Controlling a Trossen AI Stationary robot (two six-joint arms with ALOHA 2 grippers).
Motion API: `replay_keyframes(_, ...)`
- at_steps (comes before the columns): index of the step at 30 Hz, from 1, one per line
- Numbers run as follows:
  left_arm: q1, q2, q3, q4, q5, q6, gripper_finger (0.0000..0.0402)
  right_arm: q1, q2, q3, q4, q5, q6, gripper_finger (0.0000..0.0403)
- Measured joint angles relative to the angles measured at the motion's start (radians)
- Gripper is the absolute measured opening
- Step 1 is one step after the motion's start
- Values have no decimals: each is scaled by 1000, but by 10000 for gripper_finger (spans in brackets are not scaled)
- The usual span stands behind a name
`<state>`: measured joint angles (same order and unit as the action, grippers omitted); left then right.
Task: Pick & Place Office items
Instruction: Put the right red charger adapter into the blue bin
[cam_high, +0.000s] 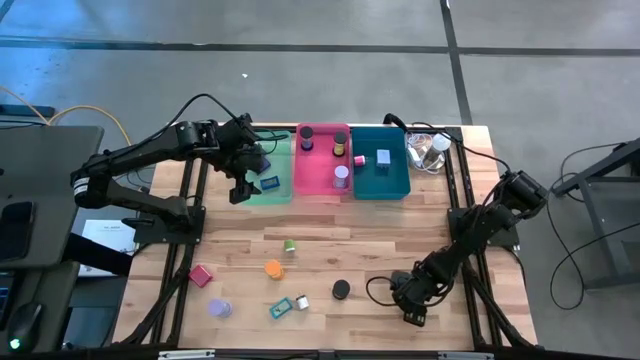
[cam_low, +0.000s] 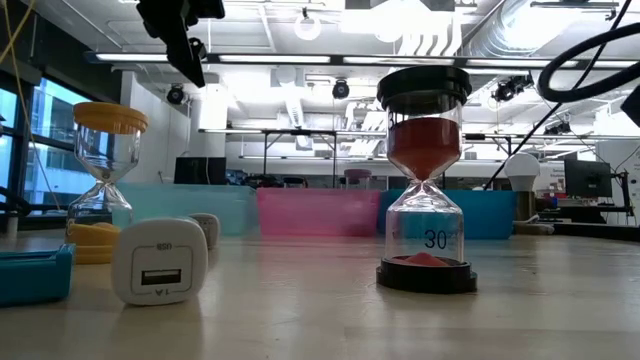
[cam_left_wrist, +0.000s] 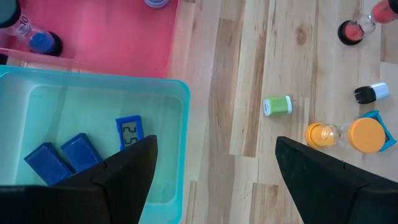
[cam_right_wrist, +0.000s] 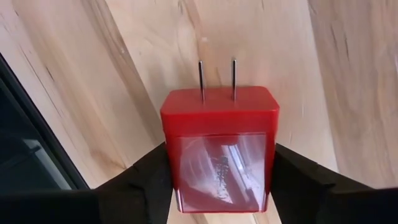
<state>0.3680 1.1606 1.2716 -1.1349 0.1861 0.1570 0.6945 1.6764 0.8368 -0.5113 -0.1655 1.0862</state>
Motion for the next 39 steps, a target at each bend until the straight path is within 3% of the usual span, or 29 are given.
replay_keyframes(11, 0, 0, 0, 0, 0, 0, 319, -6, -25, 0, -10, 14, 4, 202)
replay_keyframes(15, 0, 0, 0, 0, 0, 0, 319, -20, -62, -2, -68, 123, 4, 203)
replay_keyframes(21, 0, 0, 0, 0, 0, 0, 319, -62, -102, -2, -100, 108, -22, 201)
replay_keyframes(28, 0, 0, 0, 21, 0, 0, 319, -114, -231, 35, -191, 225, -95, 201)
replay_keyframes(35, 0, 0, 0, 27, 0, 0, 319, -269, -368, 153, -409, 417, -295, 201)
replay_keyframes(39, 0, 0, 0, 43, 0, 0, 319, -419, -415, 192, -433, 417, -474, 208)
